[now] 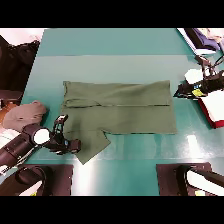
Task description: Fold the shirts.
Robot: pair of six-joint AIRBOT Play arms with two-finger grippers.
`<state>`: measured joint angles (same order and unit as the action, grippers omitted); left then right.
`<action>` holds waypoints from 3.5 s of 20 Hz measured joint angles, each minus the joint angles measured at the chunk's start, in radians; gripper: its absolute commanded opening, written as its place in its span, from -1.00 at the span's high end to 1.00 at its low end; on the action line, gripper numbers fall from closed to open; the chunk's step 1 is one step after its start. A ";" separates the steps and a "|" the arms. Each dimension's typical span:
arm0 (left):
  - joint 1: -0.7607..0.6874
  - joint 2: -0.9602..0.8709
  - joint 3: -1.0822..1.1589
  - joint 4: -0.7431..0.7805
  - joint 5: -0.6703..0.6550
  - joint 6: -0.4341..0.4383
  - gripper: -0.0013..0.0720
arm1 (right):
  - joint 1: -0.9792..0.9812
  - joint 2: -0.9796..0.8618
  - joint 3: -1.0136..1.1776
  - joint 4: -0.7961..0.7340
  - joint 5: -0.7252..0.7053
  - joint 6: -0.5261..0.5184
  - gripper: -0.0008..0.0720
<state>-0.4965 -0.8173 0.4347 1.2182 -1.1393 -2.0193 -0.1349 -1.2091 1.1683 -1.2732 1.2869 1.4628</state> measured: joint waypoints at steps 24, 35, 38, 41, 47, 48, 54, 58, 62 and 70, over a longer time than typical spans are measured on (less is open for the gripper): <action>0.000 0.000 0.098 0.023 0.056 0.087 0.89 | -0.126 0.035 -0.468 -0.062 0.062 -0.053 0.21; 0.000 0.000 0.203 0.030 -0.048 0.108 0.90 | -0.083 0.171 -0.489 -0.063 0.061 -0.059 0.94; 0.000 0.000 0.303 0.032 -0.125 0.127 0.90 | -0.146 0.286 -0.488 -0.064 0.132 -0.059 0.94; 0.000 0.000 0.388 0.031 -0.178 0.136 0.90 | -0.206 0.380 -0.488 -0.063 0.180 -0.058 0.95; 0.000 0.000 0.457 -0.013 -0.233 0.169 0.90 | -0.172 0.418 -0.470 -0.055 0.221 -0.058 0.95; 0.000 0.000 0.474 0.009 -0.226 0.171 0.90 | -0.154 0.408 -0.452 -0.055 0.220 -0.058 0.95; 0.000 -0.005 0.556 0.283 -0.031 0.152 0.89 | -0.087 0.264 -0.241 -0.054 0.154 -0.043 0.95; 0.018 -0.023 0.568 0.438 0.150 0.136 0.89 | -0.076 0.122 -0.089 -0.053 0.089 -0.035 0.95; 0.104 -0.086 0.570 0.502 0.272 0.120 0.89 | -0.073 -0.008 0.019 -0.050 0.021 -0.033 0.95; 0.179 -0.291 0.571 0.525 0.580 0.116 0.89 | -0.058 -0.181 0.111 -0.057 -0.111 -0.031 0.94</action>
<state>-0.3176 -1.1088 1.0061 1.7428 -0.5591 -1.9030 -0.1932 -1.3899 1.2797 -1.3304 1.1755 1.4319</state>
